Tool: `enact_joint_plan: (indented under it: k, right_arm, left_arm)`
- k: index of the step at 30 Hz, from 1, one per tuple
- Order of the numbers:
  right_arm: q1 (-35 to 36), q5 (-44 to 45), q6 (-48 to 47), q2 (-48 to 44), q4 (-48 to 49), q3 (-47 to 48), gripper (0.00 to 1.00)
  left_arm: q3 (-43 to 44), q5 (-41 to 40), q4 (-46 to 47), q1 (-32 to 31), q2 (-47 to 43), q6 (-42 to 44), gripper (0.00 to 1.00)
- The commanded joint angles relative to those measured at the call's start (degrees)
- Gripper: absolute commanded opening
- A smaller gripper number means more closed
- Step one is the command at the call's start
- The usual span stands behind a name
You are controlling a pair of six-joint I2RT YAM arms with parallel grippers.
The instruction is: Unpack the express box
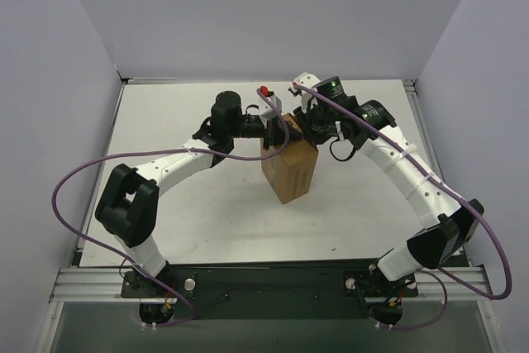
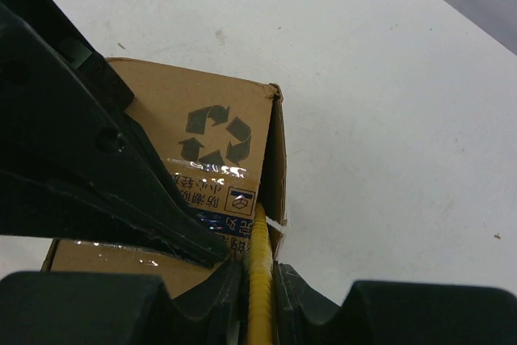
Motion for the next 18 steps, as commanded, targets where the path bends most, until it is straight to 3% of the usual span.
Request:
enact_joint_plan:
  k: [1,4,8,10,12,14,15,17,18]
  right_arm:
    - [0.81,0.71,1.18,0.27,1.82,2.23,0.0]
    - [-1.91,1.07,1.96,0.0,-0.19,8.02,0.0]
    - [-8.33,-8.84,6.09,-0.61,-0.81,18.39,0.0]
    - [-10.43,-9.21,6.1,-1.4,-0.81,18.68,0.0]
    - [-11.84,-7.21,3.83,-3.5,0.06,13.25,0.0]
    - [-12.99,-3.35,-5.64,-6.05,2.86,5.62,0.0]
    - [-13.43,0.67,-9.59,-10.15,9.58,-4.86,0.0]
    - [-15.7,3.78,-23.13,-15.35,20.92,-18.62,0.0]
    - [-16.5,3.79,-28.56,-19.99,32.82,-30.77,0.0]
  left_arm:
    - [-5.86,-0.74,-22.69,0.53,6.87,0.48,0.0]
    - [-5.95,-0.91,-22.96,0.79,6.6,0.74,0.0]
    - [-5.16,-0.91,-23.04,1.15,6.86,1.01,0.0]
    - [-3.84,-0.91,-23.13,1.32,6.95,1.1,0.0]
    - [-2.18,-0.83,-22.87,1.5,6.95,1.01,0.0]
    - [-0.77,-0.39,-22.26,1.94,6.95,0.75,0.03]
    - [-0.06,-0.3,-21.99,2.2,6.86,0.4,0.12]
    - [2.31,-0.12,-21.29,3.07,6.86,-0.39,0.21]
    - [3.1,0.4,-20.94,3.43,6.95,-1.35,0.23]
